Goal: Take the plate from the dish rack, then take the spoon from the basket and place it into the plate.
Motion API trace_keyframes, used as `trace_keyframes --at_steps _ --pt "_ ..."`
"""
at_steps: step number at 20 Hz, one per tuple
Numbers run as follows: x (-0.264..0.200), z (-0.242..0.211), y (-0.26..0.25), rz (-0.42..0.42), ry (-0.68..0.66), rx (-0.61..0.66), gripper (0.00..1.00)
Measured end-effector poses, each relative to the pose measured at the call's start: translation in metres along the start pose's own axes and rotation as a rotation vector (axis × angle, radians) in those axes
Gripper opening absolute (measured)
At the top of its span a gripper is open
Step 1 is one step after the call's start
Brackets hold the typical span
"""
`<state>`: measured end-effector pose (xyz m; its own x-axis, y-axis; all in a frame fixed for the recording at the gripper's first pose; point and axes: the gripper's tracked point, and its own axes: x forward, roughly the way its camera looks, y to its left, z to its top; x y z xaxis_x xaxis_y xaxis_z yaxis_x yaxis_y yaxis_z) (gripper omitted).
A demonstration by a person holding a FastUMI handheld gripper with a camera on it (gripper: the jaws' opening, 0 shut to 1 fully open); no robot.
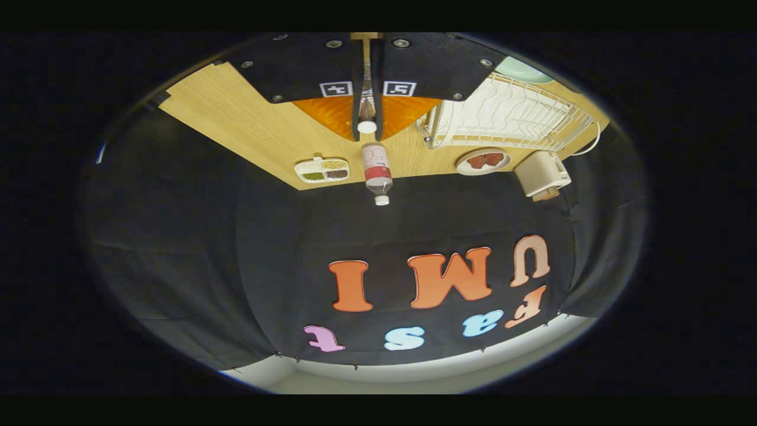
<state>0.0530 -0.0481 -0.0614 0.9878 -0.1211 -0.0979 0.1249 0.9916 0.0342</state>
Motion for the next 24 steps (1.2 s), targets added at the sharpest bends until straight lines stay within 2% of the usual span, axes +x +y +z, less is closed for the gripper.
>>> trace_keyframes --at_steps 3,8,13,19,24 --pt "-0.015 0.015 0.000 -0.028 -0.038 -0.049 0.04" --pt "-0.058 0.050 0.025 -0.010 -0.120 -0.072 0.04" --pt "-0.124 0.066 0.075 0.092 -0.195 -0.060 0.04" --pt "-0.186 0.042 0.149 0.252 -0.218 -0.073 0.04" --pt "-0.203 0.009 0.201 0.373 -0.198 -0.063 0.04"
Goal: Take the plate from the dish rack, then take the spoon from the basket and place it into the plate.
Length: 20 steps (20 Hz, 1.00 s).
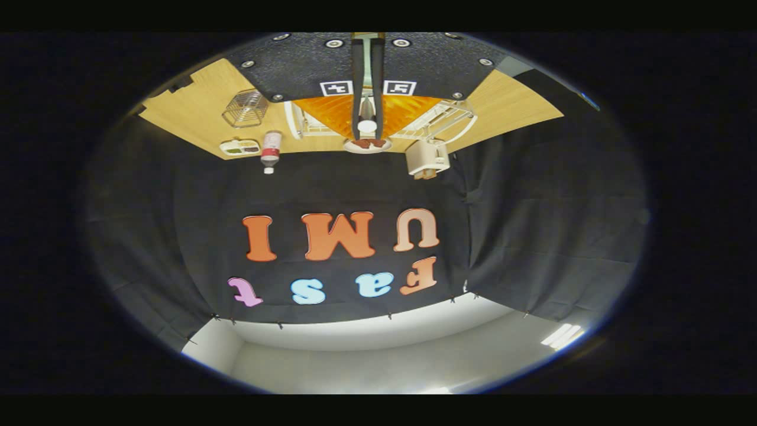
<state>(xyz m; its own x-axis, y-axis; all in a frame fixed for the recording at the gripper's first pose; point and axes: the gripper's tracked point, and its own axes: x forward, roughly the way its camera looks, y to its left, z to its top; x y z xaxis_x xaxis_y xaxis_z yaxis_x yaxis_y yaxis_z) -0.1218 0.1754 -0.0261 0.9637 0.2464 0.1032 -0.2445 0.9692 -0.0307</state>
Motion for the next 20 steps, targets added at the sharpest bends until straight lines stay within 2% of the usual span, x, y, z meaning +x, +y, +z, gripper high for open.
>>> trace_keyframes --at_steps 5,9,13,18,20 --pt "0.010 -0.042 0.038 0.100 0.036 -0.021 0.04" --pt "0.020 -0.075 0.041 0.117 0.087 -0.059 0.04" --pt "0.025 -0.095 0.043 0.151 0.129 -0.028 0.04" --pt "0.022 -0.104 0.040 0.173 0.155 -0.041 0.04" --pt "0.025 -0.110 0.039 0.184 0.181 -0.045 0.08"
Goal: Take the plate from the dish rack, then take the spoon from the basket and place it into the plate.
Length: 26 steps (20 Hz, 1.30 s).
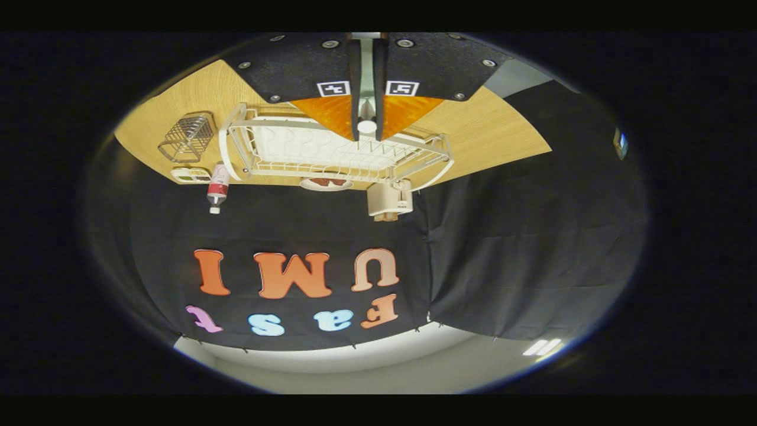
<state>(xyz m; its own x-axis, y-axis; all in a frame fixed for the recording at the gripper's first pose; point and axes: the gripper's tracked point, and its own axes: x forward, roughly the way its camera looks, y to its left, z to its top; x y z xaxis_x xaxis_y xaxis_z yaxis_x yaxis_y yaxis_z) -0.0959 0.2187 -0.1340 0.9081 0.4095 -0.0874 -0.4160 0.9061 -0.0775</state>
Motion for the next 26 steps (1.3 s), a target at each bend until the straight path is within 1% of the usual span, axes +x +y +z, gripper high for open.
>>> trace_keyframes --at_steps 2,4,7,10,11,12,13,18,22,26 --pt "-0.003 -0.005 -0.009 -0.006 0.041 0.005 0.09" --pt "-0.005 -0.022 -0.021 -0.034 0.110 -0.010 0.14" --pt "-0.002 -0.029 -0.035 -0.054 0.152 -0.009 0.21" --pt "-0.001 -0.025 -0.052 -0.068 0.156 0.031 0.62" --pt "-0.003 -0.021 -0.060 -0.078 0.150 0.042 0.73" --pt "-0.004 -0.017 -0.068 -0.092 0.142 0.050 0.92" --pt "-0.006 -0.012 -0.079 -0.108 0.134 0.053 0.97" --pt "-0.026 0.010 -0.141 -0.221 0.085 0.053 0.98" --pt "-0.049 0.028 -0.193 -0.328 0.044 0.075 0.98" --pt "-0.075 0.042 -0.232 -0.416 0.005 0.080 0.98"
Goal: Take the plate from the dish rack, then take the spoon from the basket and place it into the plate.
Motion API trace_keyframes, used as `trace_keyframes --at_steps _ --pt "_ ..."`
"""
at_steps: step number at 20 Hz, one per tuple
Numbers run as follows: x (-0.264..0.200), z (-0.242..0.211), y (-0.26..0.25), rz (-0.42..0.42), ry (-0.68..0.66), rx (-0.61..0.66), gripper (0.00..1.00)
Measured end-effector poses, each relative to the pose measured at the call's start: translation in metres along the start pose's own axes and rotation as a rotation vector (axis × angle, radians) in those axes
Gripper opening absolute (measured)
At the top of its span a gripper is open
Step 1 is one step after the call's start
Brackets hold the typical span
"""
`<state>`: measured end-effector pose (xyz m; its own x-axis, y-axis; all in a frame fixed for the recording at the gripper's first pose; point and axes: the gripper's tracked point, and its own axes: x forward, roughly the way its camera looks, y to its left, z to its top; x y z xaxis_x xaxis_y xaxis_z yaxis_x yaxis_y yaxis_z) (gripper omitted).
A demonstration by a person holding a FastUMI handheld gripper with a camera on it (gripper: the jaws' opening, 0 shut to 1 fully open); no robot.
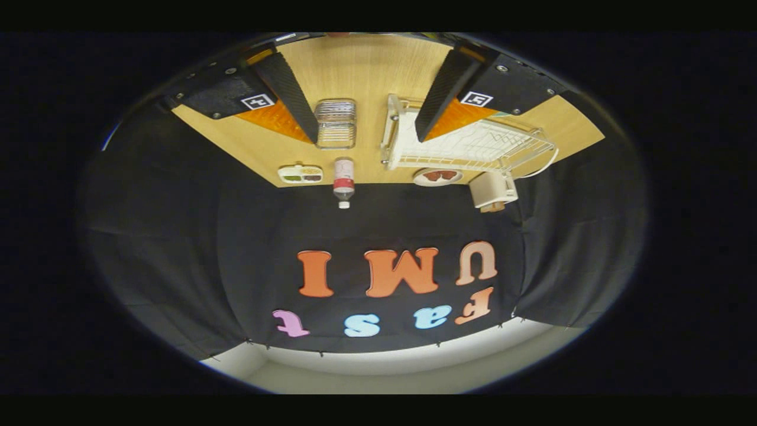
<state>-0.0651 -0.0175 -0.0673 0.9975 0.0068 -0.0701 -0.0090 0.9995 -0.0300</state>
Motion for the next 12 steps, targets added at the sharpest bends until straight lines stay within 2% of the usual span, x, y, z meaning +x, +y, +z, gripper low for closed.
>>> trace_keyframes --at_steps 8,12 --pt "-0.017 0.017 -0.047 -0.106 -0.046 0.005 0.98" --pt "-0.019 0.012 -0.052 -0.119 -0.035 0.016 0.98"
